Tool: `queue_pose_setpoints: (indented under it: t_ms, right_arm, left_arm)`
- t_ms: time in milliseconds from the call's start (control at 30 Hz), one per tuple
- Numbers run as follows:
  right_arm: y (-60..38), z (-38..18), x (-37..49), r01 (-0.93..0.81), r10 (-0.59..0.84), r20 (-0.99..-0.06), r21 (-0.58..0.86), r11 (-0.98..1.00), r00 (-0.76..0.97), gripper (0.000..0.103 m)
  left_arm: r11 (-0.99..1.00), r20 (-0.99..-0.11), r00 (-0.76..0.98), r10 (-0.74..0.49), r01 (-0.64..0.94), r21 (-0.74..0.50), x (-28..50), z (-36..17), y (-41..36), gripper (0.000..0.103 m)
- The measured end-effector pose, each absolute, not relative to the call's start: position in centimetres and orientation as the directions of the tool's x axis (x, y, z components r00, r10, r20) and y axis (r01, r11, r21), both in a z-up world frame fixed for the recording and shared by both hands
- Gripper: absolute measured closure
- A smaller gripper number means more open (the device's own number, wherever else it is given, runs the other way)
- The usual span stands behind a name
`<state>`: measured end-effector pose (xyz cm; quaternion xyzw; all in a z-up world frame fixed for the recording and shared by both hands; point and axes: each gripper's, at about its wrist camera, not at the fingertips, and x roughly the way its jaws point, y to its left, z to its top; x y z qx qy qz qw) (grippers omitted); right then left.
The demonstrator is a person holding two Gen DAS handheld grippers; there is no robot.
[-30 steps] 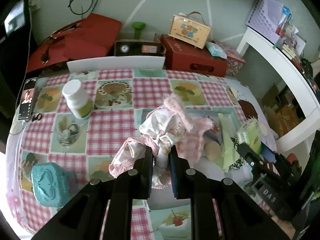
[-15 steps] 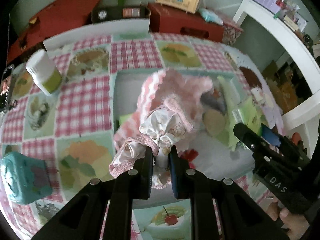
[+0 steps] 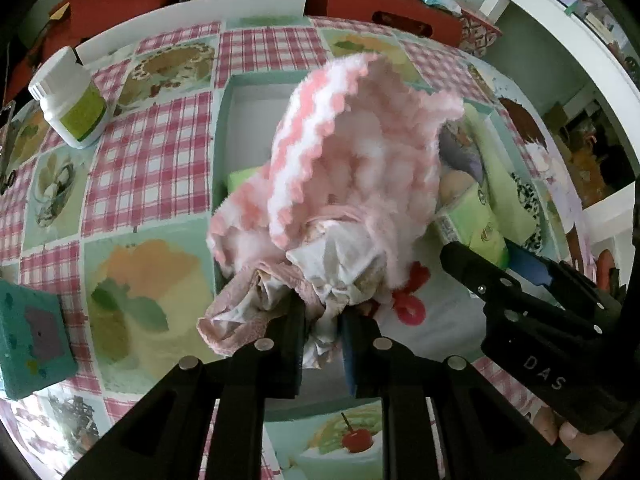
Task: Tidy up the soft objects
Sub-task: 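Carry the crumpled cloth in the left gripper over the tray while the right gripper holds the pack, then open the right gripper to drop the tissue pack while the left gripper releases the cloth into the tray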
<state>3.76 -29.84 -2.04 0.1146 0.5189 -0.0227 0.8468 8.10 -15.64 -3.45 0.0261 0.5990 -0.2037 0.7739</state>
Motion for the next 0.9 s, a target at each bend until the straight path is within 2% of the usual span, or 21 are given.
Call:
queue_pose_setpoints:
  t_ms: [267,333,400,800,900]
  right_arm:
    - [-29.5,-2.9,4.2,0.145,0.084,-0.902,0.16,0.976,0.424,0.039]
    - [-29.3,-3.1,4.2,0.142,0.08,-0.907,0.151,0.978,0.413,0.038]
    - [-29.2,-3.1,4.2,0.139,0.073,-0.909,0.142,0.98,0.411,0.036]
    - [-28.8,-1.5,3.8,0.135,0.035,-0.898,0.105,0.985,0.439,0.033]
    - [-28.6,-1.3,3.7,0.136,0.032,-0.899,0.101,0.986,0.438,0.032]
  left_arm:
    - [0.921,-0.947,0.171,-0.271,0.333,-0.203,7.6,-4.7,-15.9,0.084]
    - [0.921,-0.948,0.168,-0.271,0.332,-0.204,7.5,-4.6,-16.1,0.079]
    - [0.918,-0.947,0.165,-0.277,0.336,-0.21,7.4,-4.4,-16.1,0.07]
    - [0.92,-0.933,0.219,-0.284,0.337,-0.201,5.7,-1.3,-13.9,0.055]
    - [0.928,-0.931,0.234,-0.279,0.313,-0.2,5.7,-0.8,-12.7,0.055]
